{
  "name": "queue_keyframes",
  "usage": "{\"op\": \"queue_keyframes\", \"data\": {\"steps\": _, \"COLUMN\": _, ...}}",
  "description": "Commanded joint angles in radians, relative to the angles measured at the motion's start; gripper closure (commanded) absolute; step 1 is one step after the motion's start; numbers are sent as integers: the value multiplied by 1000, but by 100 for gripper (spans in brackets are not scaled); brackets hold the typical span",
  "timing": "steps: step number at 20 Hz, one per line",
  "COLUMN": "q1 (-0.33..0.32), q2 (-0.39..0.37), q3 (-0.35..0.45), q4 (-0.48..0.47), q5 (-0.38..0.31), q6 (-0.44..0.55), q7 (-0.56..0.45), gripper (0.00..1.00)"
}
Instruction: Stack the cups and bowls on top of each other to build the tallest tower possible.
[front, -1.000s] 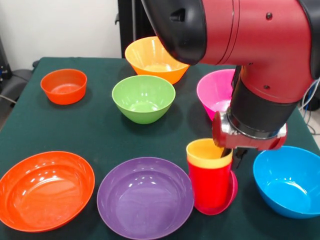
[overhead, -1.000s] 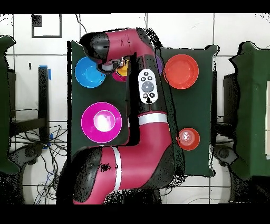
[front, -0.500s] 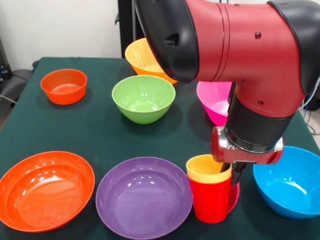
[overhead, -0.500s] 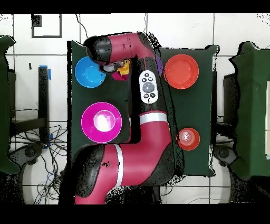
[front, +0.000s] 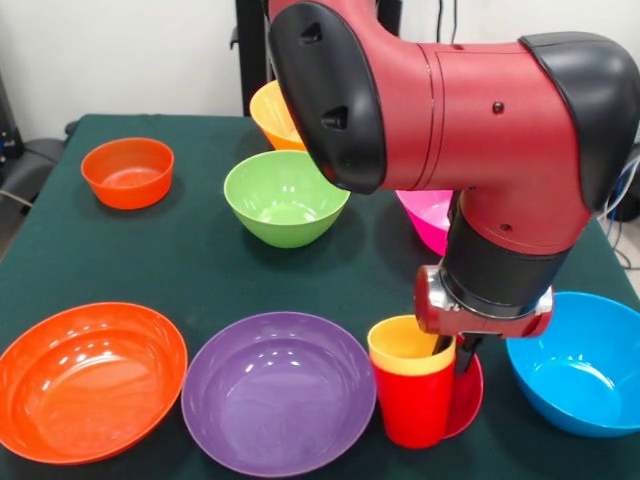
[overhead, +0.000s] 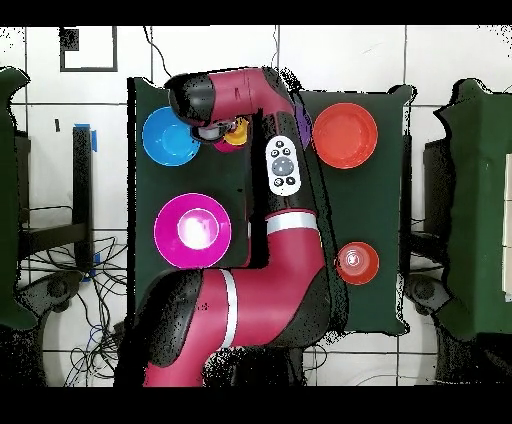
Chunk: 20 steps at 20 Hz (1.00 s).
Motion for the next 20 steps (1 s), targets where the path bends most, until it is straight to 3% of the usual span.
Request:
{"op": "queue_keyframes", "data": {"steps": 1, "q1": -25, "q2": 48, "q3": 46, "q4": -16, "q5": -37, "q6": -61, "q7": -223, "gripper": 100}}
{"op": "queue_keyframes", "data": {"steps": 4, "q1": -30, "q2": 31, "q3": 40, "q4": 15, "q5": -35, "q6": -77, "q7": -229, "gripper": 100}}
{"op": "queue_keyframes", "data": {"steps": 20, "q1": -23, "q2": 25, "q3": 56, "q4": -7, "q5": -56, "q6": -87, "q7": -332, "gripper": 100}}
